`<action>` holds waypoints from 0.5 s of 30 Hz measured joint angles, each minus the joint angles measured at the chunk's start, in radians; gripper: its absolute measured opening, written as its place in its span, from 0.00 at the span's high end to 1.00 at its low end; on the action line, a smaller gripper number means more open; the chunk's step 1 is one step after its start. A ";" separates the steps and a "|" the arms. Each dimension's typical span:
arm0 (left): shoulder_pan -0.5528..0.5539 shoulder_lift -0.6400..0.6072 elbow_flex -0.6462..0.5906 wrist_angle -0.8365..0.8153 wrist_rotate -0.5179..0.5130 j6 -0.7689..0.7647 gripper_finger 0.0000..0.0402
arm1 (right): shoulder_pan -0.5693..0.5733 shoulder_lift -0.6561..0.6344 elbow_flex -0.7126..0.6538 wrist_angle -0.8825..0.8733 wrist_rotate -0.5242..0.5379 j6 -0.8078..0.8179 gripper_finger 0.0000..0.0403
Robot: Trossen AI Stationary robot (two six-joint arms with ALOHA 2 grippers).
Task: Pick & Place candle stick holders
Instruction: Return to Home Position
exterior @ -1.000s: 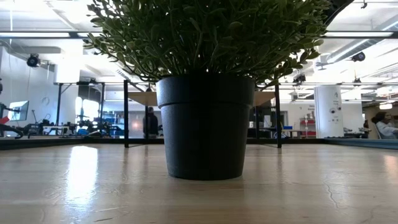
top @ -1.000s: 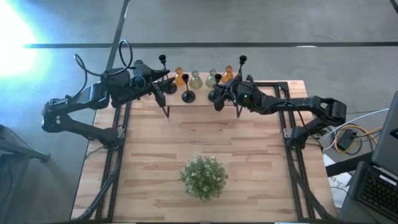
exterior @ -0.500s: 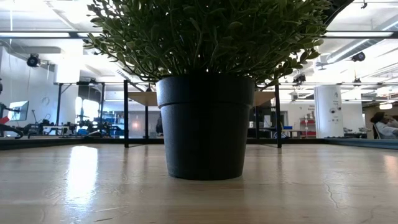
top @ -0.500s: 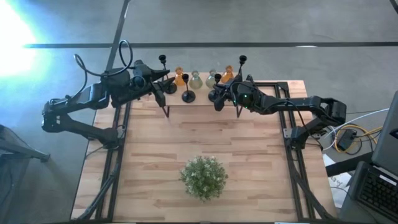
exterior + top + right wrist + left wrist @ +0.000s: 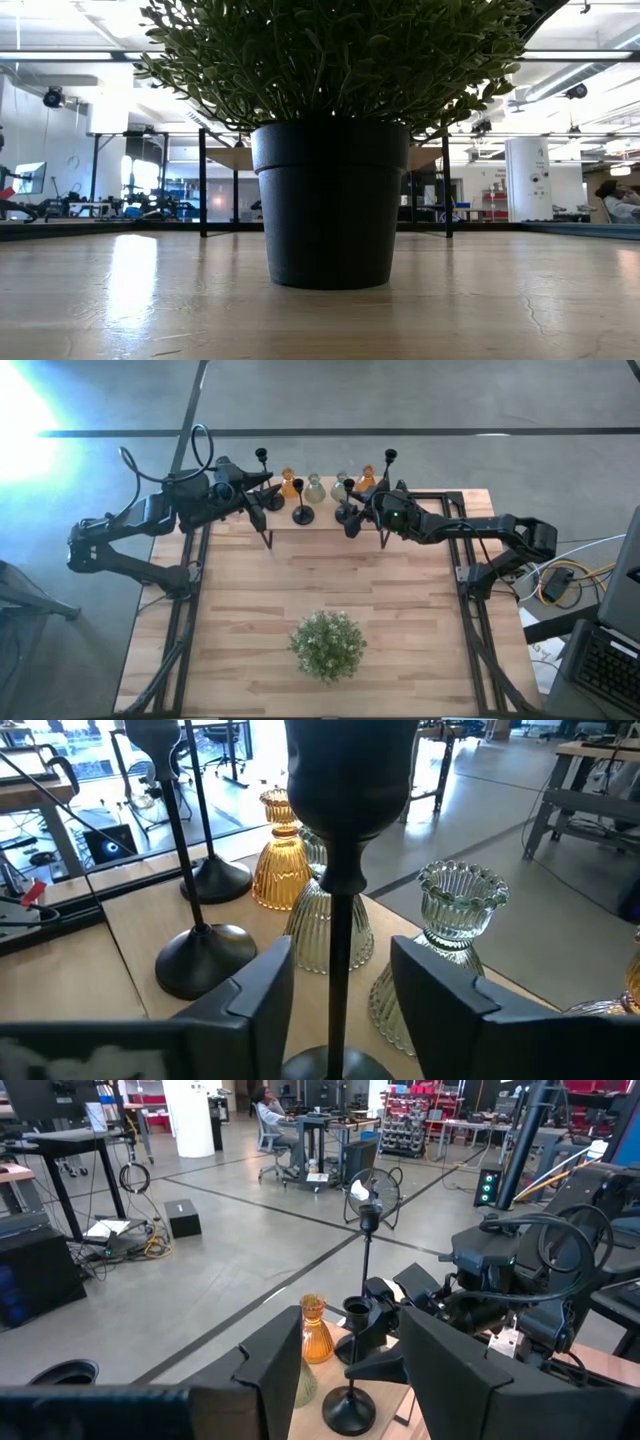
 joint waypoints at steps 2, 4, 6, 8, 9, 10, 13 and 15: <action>0.000 0.000 0.000 -0.003 0.000 0.000 0.57 | 0.000 -0.012 0.000 -0.009 0.000 0.002 0.57; 0.000 0.000 0.000 -0.004 0.000 0.000 0.57 | 0.000 -0.032 0.000 -0.029 -0.001 0.004 0.55; 0.000 0.000 0.000 -0.005 0.000 0.000 0.57 | 0.000 -0.056 0.000 -0.060 -0.001 0.011 0.55; 0.000 0.000 0.000 -0.006 0.000 0.000 0.57 | 0.000 -0.083 0.000 -0.104 -0.002 0.018 0.55; 0.000 0.000 0.000 -0.006 0.000 0.000 0.57 | 0.001 -0.098 0.000 -0.129 -0.005 0.028 0.55; 0.000 0.000 0.000 -0.006 0.000 0.001 0.57 | 0.001 -0.112 0.000 -0.151 -0.016 0.036 0.56; 0.001 0.000 0.000 -0.007 0.000 0.005 0.57 | 0.002 -0.151 0.000 -0.202 -0.059 0.062 0.57; 0.001 0.000 0.000 -0.007 0.000 0.005 0.57 | 0.004 -0.177 0.000 -0.231 -0.092 0.073 0.58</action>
